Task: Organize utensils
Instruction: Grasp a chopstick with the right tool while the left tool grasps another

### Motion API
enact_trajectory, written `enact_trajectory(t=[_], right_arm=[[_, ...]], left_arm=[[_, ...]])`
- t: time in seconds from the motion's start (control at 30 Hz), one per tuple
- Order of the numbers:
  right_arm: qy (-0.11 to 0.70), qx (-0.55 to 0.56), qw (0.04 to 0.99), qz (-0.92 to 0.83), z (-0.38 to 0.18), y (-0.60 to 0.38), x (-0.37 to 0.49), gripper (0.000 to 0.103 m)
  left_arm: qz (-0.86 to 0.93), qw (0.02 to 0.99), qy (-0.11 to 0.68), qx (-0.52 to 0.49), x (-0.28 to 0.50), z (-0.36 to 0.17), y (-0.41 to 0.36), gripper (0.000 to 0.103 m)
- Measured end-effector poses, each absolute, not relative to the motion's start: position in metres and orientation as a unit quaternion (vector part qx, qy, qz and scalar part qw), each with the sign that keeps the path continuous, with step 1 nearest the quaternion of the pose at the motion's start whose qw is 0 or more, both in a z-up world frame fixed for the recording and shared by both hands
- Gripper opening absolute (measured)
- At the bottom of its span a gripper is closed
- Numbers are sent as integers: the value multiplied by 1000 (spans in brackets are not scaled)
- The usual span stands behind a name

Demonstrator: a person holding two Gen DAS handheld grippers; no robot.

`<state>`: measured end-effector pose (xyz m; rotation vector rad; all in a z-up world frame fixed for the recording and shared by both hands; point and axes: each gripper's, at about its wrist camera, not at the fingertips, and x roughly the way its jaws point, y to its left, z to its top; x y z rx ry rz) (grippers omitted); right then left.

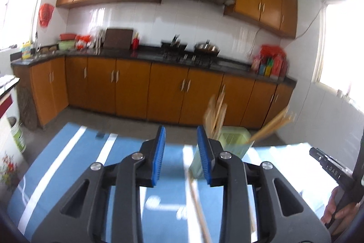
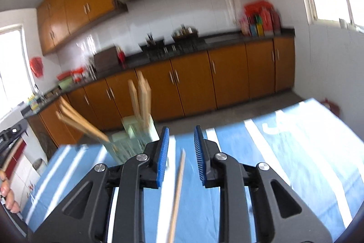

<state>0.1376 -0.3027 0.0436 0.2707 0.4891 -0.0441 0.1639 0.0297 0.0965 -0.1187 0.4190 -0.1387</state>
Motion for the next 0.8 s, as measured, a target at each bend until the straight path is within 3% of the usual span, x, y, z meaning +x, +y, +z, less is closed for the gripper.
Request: enact_trajectory(t=[0.33, 0.6, 0.67, 0.8], right_arm=[[408, 108, 906, 26, -73, -251, 165, 24], [432, 67, 899, 19, -98, -232, 171, 23], [428, 60, 902, 10, -98, -233, 171, 10], [423, 76, 903, -11, -100, -250, 172, 8]], left_arm=[[-41, 939, 338, -55, 171, -10, 49, 31], [-52, 927, 367, -53, 170, -31, 43, 35], [-58, 925, 372, -52, 172, -35, 39, 35], [-71, 921, 381, -49, 175, -40, 25, 35]])
